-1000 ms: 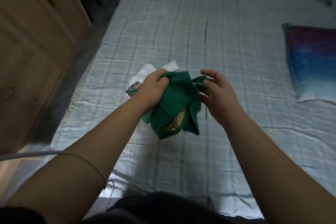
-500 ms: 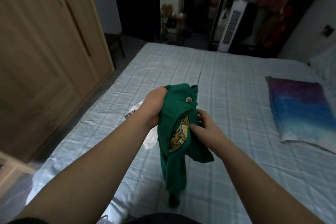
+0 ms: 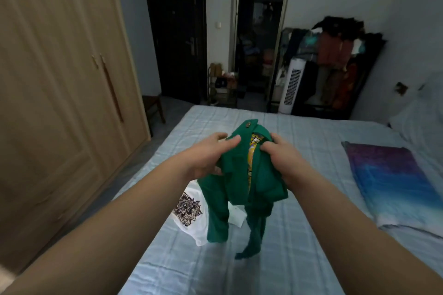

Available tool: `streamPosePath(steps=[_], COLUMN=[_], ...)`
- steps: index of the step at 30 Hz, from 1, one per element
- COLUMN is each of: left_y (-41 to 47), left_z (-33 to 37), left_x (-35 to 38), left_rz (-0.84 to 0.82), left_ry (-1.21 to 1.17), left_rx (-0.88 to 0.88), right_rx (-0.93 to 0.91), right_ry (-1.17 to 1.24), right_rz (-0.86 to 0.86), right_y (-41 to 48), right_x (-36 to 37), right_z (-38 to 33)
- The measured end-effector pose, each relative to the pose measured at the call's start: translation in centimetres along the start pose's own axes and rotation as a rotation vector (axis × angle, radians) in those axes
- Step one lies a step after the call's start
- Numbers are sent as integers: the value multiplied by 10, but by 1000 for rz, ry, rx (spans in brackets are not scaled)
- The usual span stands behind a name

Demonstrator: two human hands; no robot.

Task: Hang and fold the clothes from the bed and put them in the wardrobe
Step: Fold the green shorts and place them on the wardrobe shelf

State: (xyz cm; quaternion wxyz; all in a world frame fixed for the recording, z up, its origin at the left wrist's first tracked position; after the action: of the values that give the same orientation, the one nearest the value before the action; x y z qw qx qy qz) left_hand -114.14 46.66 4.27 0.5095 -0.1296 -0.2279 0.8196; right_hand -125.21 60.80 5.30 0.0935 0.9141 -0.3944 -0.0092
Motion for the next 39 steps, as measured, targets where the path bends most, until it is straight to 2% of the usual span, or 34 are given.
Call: streamPosePath(steps=[4, 10, 13, 15, 19, 23, 26, 29, 30, 33, 34, 37, 39], left_y=[-17, -22, -25, -27, -26, -10, 2, 7, 11, 23, 25, 30, 29], left_z=[16, 49, 61, 69, 84, 91, 90, 86, 81, 58, 56, 62, 67], left_x=[4, -17, -43, -64, -102, -110, -113, -123, -126, -121, -118, -122, -128], left_rz=[-91, 37, -52, -59, 117, 319, 495, 713, 716, 465, 426, 491, 476], left_ry=[205, 472, 437, 499, 819, 1059, 1110, 1081, 985, 526, 453, 392, 343], left_rx=[58, 179, 163, 155, 144, 157, 184, 197, 154, -66, -70, 57, 125], right_rx=[-61, -158, -250, -296, -307, -226, -150, -127, -126, -129, -120, -65, -18], right_ry=[28, -18, -282, -532, -1044, -1271, -1266, -1188, -1169, -1173, -1204, -1358, -1484], right_rz=[-32, -133, -231, -285, -321, -454, -467, -422, -410, -380, -378, -338, -262], right_y=[19, 39, 46, 49, 50, 45, 43, 42, 41, 43, 44, 46, 44], right_x=[17, 35, 26, 15, -6, -8, -17, -30, -33, -39, -42, -59, -78], right_z=[-21, -40, -53, -66, -80, -64, -56, -55, -55, -53, -52, -49, -50])
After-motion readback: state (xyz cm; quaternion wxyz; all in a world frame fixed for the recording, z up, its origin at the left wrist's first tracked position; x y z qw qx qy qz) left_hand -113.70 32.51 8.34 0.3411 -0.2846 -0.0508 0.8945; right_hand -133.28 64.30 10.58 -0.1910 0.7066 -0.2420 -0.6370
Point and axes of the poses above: each hand's wrist, its own y-axis towards the middle knuckle, its own x-axis out of the palm, z = x × y, the point moved 4 cm from there along y, towards the middle knuckle, and after that the axes turned 15 degrees about -x, right-handed, at the moved point
